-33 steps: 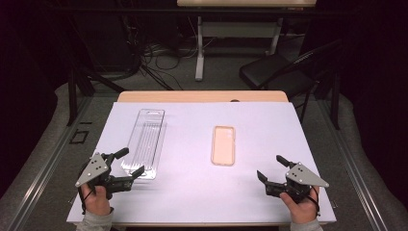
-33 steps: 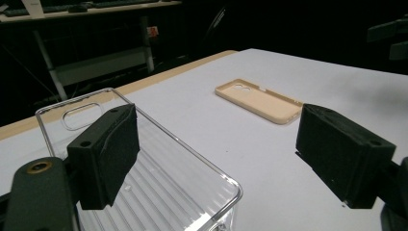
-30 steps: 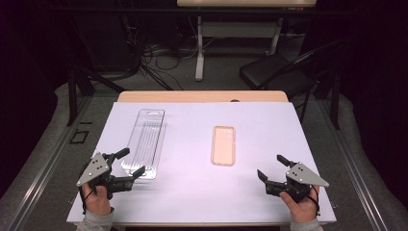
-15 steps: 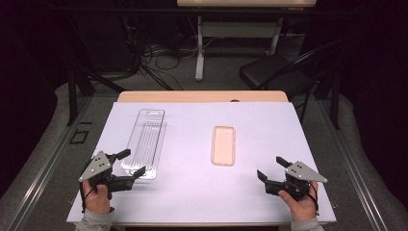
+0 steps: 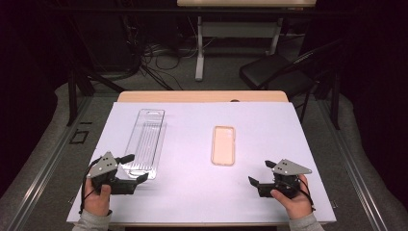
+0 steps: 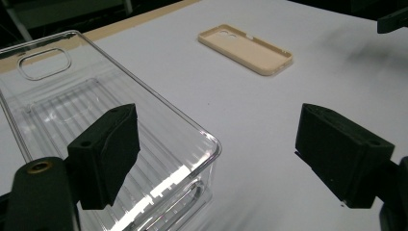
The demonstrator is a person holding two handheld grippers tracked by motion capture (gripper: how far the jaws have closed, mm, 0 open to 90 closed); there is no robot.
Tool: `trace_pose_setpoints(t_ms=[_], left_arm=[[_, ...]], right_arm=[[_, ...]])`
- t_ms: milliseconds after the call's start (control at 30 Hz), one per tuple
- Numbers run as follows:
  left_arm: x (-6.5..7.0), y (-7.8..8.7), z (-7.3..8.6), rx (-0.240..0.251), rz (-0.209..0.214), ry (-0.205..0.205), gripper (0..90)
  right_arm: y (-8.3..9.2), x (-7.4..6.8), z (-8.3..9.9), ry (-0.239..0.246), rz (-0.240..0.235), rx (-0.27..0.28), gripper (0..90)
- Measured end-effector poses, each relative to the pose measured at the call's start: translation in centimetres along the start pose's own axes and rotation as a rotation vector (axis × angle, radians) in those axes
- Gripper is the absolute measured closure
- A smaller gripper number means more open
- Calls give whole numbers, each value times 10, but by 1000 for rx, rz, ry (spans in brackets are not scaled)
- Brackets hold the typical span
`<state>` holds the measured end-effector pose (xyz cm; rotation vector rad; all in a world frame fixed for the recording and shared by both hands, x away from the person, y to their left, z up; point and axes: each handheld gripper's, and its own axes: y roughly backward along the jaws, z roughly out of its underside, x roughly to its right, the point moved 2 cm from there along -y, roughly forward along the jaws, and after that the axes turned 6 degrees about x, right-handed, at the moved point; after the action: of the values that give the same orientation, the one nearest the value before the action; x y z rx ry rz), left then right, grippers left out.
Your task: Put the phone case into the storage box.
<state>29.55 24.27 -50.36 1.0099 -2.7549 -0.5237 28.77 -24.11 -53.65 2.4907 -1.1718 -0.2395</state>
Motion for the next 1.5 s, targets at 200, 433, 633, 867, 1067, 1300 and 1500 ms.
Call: trace_pose_setpoints(t_ms=[200, 433, 633, 867, 1067, 1300, 1500], left_arm=[[-4, -3, -14, -47, 8, 30, 159], [-11, -13, -37, -128, 18, 15, 159], [-22, -21, -54, -127, 38, 50, 159], [-38, -34, -64, -112, 47, 96, 159], [-48, -47, -71, -128, 48, 97, 159], [-59, -63, -80, -114, 67, 131, 159], [-71, -73, -92, -117, 57, 199, 163]], right_arm=[[-8, -2, -9, 0, -23, -83, 147], [-15, 0, -24, -15, -51, -149, 147], [-20, 5, -42, -33, -48, -156, 147], [-25, 16, -69, -54, -22, -154, 147], [-35, 24, -89, -66, 2, -152, 147], [-49, 30, -99, -81, 10, -172, 147], [-64, 39, -108, -98, 53, -205, 147]])
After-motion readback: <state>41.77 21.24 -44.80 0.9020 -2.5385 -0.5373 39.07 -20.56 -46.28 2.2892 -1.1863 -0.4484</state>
